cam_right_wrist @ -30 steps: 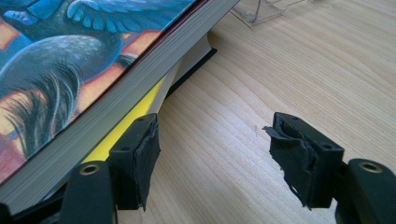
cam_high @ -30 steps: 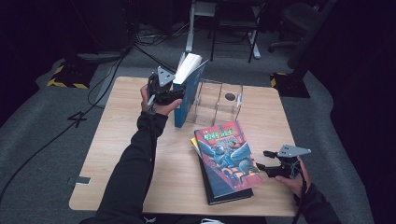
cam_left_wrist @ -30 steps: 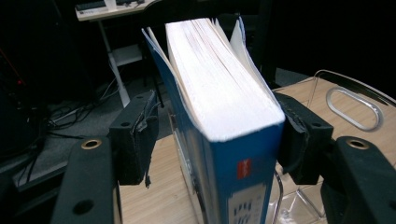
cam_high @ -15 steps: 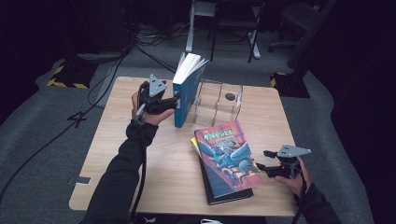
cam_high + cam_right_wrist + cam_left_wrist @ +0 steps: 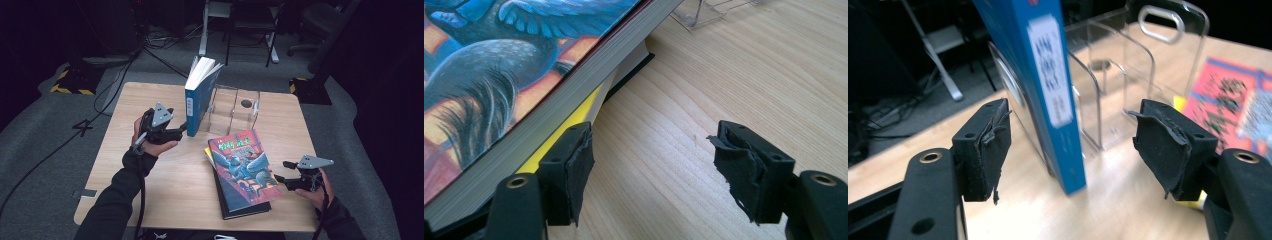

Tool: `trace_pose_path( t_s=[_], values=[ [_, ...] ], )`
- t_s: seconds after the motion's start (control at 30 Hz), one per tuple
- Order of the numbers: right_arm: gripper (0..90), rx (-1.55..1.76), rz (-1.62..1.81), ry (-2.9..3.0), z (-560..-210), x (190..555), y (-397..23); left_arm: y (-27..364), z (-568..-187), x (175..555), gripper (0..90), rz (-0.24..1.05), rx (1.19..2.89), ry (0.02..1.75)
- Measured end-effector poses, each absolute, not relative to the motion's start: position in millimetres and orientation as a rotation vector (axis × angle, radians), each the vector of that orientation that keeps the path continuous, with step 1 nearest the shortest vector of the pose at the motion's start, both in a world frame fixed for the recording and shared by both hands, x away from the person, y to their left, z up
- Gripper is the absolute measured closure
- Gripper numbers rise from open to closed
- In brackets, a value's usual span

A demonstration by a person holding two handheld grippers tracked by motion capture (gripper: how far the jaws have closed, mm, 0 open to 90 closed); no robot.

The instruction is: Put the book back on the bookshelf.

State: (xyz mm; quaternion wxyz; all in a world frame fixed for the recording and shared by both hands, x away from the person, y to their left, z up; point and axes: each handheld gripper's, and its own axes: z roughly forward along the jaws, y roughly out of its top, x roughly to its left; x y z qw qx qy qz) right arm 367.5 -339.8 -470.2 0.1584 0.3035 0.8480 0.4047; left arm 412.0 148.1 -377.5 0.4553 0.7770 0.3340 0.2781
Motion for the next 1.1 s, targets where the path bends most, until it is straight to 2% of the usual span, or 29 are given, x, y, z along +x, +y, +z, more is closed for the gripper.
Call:
trace_pose_path(
  t_s=[0.7,1.1],
  values=[
    [30.2,0.841,1.154,2.446,-454,354,-345,135,-470,340,27.0,0.346,2.221,0.666],
    [31.0,0.813,1.21,2.495,-439,338,-338,130,-493,319,25.7,0.263,2.284,0.641]
  ],
)
